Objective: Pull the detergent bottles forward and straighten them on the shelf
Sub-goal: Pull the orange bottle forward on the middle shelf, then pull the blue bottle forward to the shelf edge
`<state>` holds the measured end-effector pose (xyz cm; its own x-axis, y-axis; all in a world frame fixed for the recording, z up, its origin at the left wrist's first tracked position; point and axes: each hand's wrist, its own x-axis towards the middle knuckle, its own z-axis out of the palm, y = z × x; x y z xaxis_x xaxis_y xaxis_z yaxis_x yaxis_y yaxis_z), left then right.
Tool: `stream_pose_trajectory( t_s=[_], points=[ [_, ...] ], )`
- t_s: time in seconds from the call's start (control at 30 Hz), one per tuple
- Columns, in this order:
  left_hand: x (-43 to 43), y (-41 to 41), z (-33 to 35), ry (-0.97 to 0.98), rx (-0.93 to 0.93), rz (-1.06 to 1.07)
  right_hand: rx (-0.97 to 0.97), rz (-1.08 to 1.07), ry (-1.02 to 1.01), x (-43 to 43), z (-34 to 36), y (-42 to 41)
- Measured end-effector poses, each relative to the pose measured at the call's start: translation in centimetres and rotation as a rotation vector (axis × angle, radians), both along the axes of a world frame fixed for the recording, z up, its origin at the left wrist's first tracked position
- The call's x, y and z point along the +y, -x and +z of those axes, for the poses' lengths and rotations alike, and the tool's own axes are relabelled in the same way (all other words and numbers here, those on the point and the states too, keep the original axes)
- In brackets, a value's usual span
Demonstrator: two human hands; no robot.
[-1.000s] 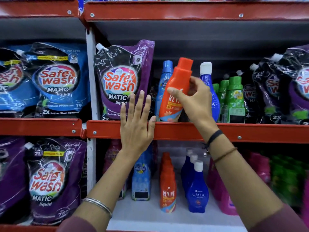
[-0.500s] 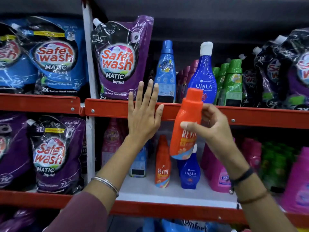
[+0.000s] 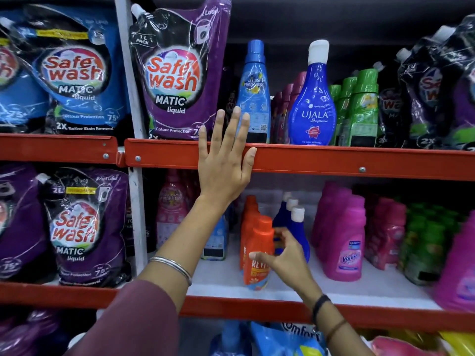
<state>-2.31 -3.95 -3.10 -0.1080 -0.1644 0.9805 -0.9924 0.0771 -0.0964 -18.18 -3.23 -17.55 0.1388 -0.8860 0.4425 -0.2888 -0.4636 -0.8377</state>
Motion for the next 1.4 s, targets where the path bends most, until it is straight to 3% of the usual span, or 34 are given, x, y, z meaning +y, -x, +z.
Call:
stream_pose_trajectory(
  t_s=[0.43, 0.63, 0.93, 1.1, 1.2, 1.4],
  points=[
    [-0.1, 0.0, 0.0, 0.036, 0.001, -0.012, 0.063, -0.001, -0.093, -1.8, -2.8, -1.6],
    [0.1, 0.1, -0.1, 0.004, 0.01, 0.001, 0.053, 0.04, -0.013, -0.7, -1.9, -0.4],
    [0.7, 2.3, 0.3, -0.052, 0.095, -0.043, -0.314, -0.119, 0.534, 4.2, 9.2, 5.2],
    [0.7, 5.4, 0.7, -0.077, 0.094, -0.066, -0.302, -0.254, 0.778, 3.4, 17.3, 6.4],
    [0.5, 6.2, 0.6, -0.073, 0.114, -0.056, -0.165, -0.292, 0.763, 1.8, 21.5, 6.5],
    [0.2, 5.9, 0.4, -0.058, 0.078, -0.027, 0.034, -0.152, 0.494, -0.9, 25.6, 6.7]
  ],
)
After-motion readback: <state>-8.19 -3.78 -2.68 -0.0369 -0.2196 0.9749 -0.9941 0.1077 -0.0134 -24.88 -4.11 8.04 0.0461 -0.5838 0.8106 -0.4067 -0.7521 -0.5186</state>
